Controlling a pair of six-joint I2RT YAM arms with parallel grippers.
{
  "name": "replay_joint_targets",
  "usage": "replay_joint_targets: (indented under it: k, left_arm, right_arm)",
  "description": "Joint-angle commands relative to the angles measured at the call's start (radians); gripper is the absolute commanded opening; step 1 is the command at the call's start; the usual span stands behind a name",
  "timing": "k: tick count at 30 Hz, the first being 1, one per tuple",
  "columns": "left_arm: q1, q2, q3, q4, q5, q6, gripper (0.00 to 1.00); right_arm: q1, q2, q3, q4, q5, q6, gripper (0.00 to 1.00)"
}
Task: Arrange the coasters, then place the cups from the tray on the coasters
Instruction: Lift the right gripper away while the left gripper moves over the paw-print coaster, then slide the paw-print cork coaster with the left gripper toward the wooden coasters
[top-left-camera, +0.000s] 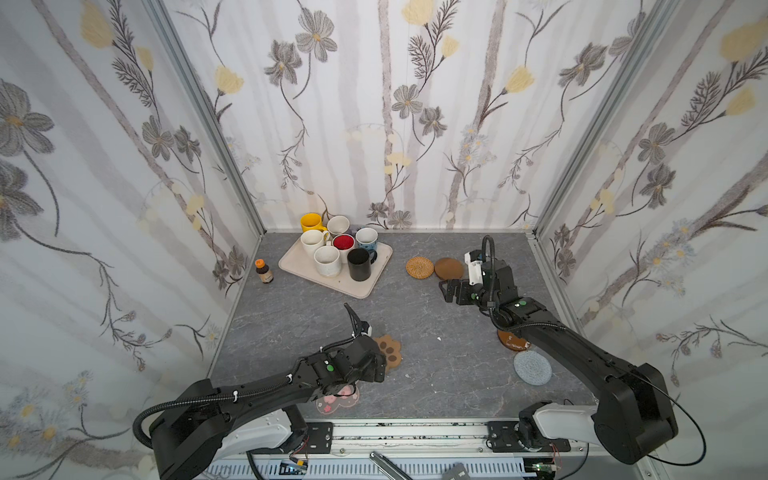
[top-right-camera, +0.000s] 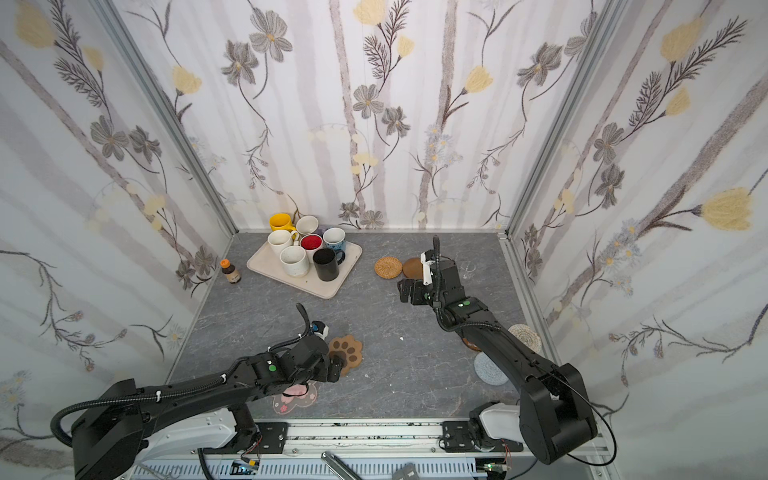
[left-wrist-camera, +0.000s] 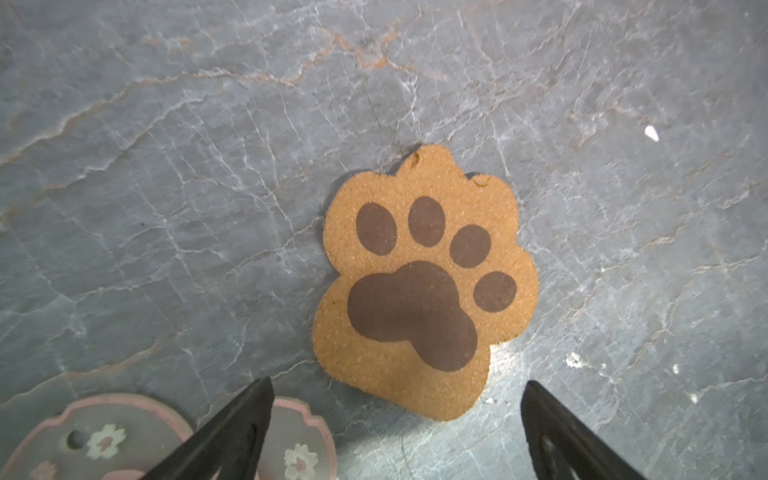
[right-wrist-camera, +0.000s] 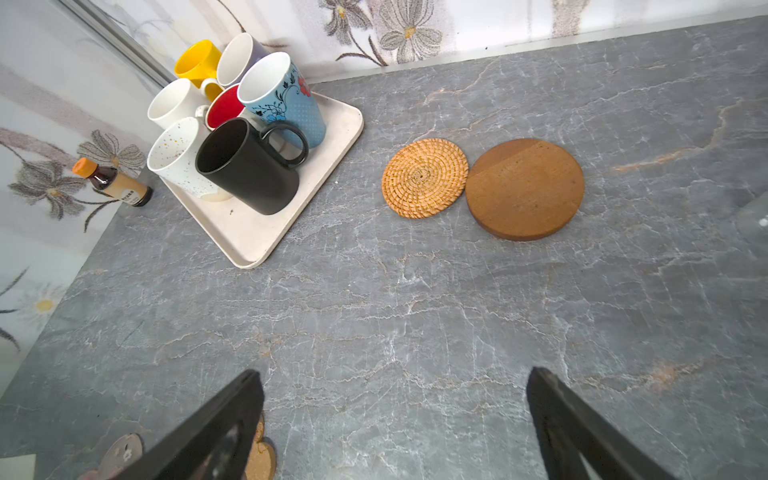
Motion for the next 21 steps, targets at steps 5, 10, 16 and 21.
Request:
replay_joint_targets:
  k: [5,10,16,21]
  left_arm:
    - [-0.059,0.06,0.021,-0.023,-0.056,-0.024,0.97]
    - [-0.081,0.108,0.041,-0.032,-0.075,-0.018,0.97]
    - [-0.095,0.202,0.082,-0.036,-0.085,-0.02,0.96]
    - [-0.1,0.239,0.105,-0.034,-0.093,-0.019,0.93]
  right_arm:
    - [0.0,-0.044,-0.049,0.104,-0.006,0.02,1.0]
    - [0.0,-0.036,-0.057,0.116,-0.013,0.023,1.0]
    - [-0.004,-0.012,-0.062,0.124,0.006,0.042,1.0]
    - [-0.01,-0.006,-0.065,0.124,0.005,0.049,1.0]
